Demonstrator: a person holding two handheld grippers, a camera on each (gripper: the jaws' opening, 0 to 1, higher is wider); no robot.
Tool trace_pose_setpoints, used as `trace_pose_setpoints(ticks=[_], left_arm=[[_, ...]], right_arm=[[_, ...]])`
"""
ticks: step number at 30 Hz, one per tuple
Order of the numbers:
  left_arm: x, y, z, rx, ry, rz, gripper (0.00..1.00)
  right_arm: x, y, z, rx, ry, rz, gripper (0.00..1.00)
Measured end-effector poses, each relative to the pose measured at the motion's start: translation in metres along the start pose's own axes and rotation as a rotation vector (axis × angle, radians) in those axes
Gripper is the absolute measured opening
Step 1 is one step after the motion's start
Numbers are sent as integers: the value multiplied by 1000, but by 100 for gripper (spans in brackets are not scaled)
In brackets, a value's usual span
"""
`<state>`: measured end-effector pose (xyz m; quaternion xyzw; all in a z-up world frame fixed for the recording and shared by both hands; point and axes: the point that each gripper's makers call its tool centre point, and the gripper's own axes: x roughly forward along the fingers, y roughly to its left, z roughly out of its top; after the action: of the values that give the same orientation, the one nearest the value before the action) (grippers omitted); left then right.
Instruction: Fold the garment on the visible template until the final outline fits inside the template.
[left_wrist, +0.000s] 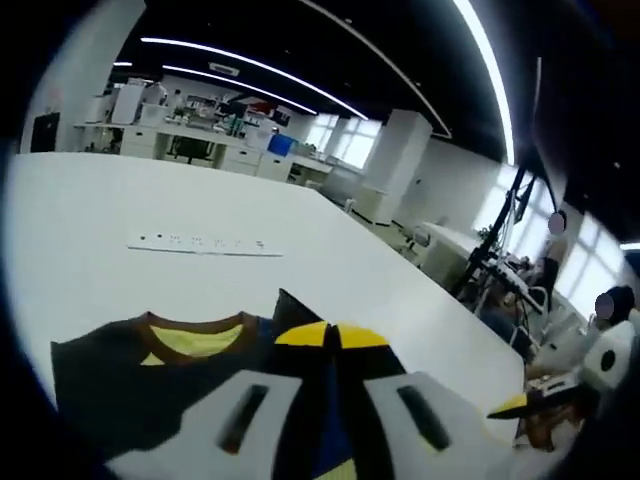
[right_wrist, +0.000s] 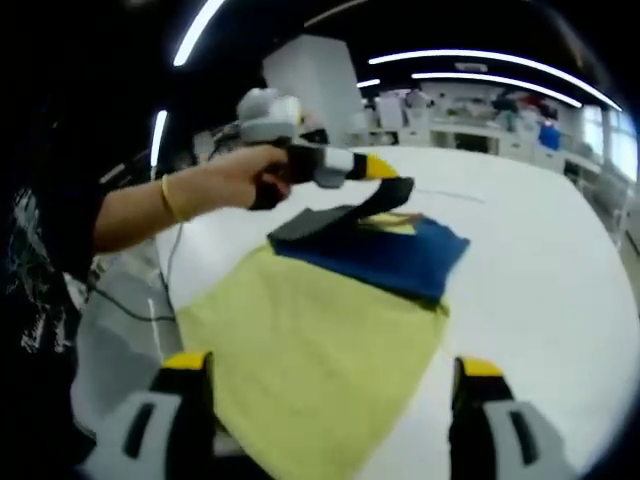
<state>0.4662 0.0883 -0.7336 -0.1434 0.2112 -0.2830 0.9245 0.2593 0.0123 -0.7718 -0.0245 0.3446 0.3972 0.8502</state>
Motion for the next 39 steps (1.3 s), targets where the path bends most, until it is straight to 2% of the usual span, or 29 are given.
trace_pose_setpoints(ticks=[8,15,17,19,23,24,28,32,36,39], left_arm=[[13,-12,-26,0,41,-22,0],[24,-18,-55,1,97,-37,0],[26,-21,-62,5,108,-52,0],[27,-25,-71,-41,129,-74,0],[26,-29,-76,-9,131,-113,0],[24,-32,-75,20,118,-128,2],[19,-32,-74,87,115,-128,20],[12,-25,-65,157,98,-122,36],[0,-19,-56,176,73,-102,53],[-6,-11,-55,193,68,-84,65]], right_arm=[[0,-3,-3,21,-7,-5,99],[2,-4,-1,45,-26,-6,99],[2,-4,0,46,-31,-5,99],[2,-4,1,46,-33,-4,99],[2,-4,-1,48,-30,-4,99],[2,-5,-3,49,-28,-4,99],[3,-3,-5,50,-22,2,99],[5,-1,-6,39,-12,11,99],[7,0,-5,30,-8,22,99],[9,2,-3,18,-3,31,99]])
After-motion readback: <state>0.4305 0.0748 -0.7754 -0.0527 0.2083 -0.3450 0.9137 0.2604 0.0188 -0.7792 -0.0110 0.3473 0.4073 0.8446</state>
